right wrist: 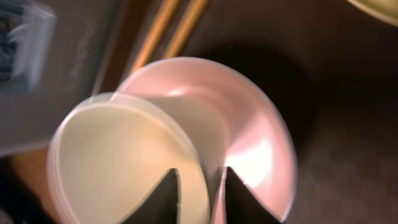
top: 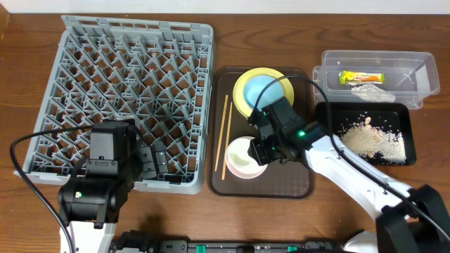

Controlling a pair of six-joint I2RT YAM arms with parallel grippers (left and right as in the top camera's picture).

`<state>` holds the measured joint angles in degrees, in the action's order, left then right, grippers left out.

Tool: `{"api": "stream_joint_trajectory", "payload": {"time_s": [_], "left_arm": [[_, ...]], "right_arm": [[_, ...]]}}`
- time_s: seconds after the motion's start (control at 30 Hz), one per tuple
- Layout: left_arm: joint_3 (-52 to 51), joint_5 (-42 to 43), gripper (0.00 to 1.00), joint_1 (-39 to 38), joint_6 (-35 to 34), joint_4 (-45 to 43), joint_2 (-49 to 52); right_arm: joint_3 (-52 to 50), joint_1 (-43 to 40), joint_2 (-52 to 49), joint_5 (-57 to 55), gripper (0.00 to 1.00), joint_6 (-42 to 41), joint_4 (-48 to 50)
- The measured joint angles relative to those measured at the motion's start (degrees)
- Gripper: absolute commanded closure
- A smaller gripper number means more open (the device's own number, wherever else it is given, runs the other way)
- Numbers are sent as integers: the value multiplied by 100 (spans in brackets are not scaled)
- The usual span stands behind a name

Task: Sort waste into correct bins and load items into the dishwasher
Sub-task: 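Grasp the white cup from the pink bowl with the right gripper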

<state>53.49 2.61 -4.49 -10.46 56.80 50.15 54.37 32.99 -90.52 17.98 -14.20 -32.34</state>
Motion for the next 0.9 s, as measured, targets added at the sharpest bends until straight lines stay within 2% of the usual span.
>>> {"api": "stream_joint_trajectory", "payload": {"time_s": [0.1,0.3,0.53,0.67,0.9], "left_arm": [[0,0,2,0,0,2,0],[0,0,2,0,0,-2,0],[0,223,2,0,-358,-299,0],[0,920,2,0,-684,-861,136],[4,3088,2,0,-992,-1982,1036]], "right_arm": [[-2,9,-70,-136,99,-125,68],[24,-192,122,-297,99,-282,111],[479,-1128,1163,-317,99,-321,-22],[522,-1591,1434,79,99,-323,4],[520,-1731,1029,1528,99,-337,337]]}}
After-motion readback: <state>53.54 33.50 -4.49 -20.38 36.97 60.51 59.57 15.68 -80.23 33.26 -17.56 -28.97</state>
